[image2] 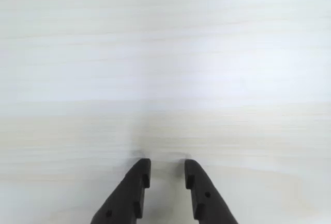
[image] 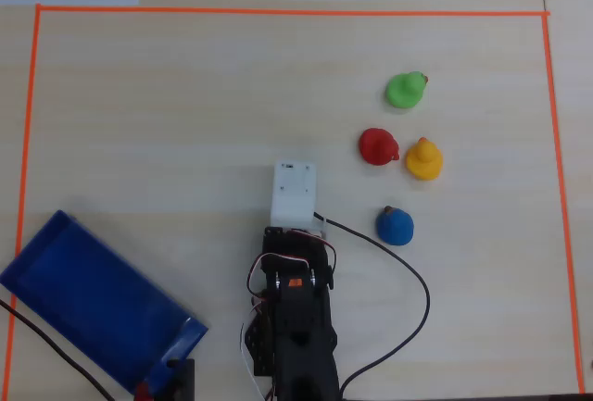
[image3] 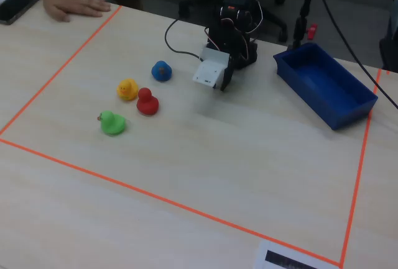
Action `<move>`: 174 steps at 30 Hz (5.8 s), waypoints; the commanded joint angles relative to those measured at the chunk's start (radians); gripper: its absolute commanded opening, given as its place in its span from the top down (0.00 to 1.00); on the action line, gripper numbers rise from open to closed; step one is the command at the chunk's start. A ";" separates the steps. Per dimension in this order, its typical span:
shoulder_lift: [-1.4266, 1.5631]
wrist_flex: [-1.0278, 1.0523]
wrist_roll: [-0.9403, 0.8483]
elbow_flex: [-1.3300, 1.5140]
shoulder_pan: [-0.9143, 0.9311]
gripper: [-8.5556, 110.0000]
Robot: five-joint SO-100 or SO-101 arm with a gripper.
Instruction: Grasp green duck and put it into box.
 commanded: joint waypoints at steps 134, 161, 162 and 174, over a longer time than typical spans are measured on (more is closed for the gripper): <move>-0.991 0.052 0.538 -1.437 -0.535 0.93; -0.015 -0.224 -0.002 -0.005 0.002 0.93; -0.014 -0.152 -0.035 -0.005 0.000 0.93; -0.015 0.015 -0.021 -0.003 0.083 0.85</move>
